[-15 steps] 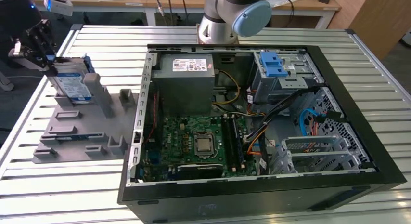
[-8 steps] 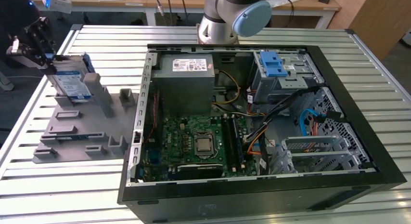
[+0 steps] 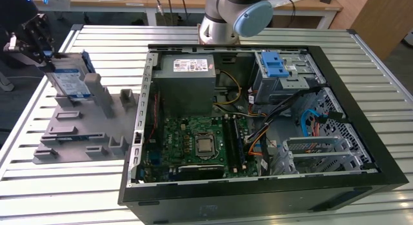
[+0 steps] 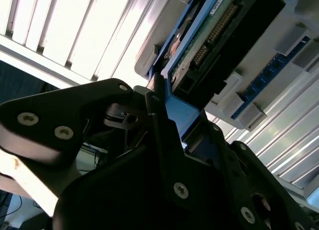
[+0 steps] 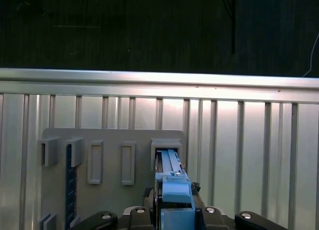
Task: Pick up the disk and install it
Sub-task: 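Pick up the disk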
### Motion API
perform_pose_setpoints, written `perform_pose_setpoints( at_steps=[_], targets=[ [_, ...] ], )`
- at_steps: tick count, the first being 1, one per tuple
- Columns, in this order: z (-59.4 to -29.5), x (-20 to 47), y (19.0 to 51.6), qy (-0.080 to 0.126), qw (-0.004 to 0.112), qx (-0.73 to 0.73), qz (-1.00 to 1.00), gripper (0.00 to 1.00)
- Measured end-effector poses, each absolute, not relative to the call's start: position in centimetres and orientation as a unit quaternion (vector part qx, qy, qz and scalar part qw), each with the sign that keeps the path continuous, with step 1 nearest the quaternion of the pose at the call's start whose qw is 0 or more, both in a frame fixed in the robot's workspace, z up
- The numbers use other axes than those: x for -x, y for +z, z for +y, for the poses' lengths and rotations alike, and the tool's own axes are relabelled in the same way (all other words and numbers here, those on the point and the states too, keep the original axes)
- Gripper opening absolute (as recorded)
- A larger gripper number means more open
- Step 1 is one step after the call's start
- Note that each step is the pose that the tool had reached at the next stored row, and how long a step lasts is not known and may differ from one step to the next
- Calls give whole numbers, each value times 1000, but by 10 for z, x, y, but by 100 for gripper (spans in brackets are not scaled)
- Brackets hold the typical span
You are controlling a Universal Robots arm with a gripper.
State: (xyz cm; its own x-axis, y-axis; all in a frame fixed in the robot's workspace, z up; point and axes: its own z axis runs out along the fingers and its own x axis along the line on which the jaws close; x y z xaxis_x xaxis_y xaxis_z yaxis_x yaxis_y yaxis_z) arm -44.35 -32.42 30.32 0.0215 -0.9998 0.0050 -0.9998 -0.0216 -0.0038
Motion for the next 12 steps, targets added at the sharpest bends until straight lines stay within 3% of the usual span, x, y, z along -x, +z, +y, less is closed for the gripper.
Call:
perform_pose_setpoints(
  at_steps=[12],
  targets=[
    [-324, 443, 308, 3, 0, -715, -699, 36]
  ],
)
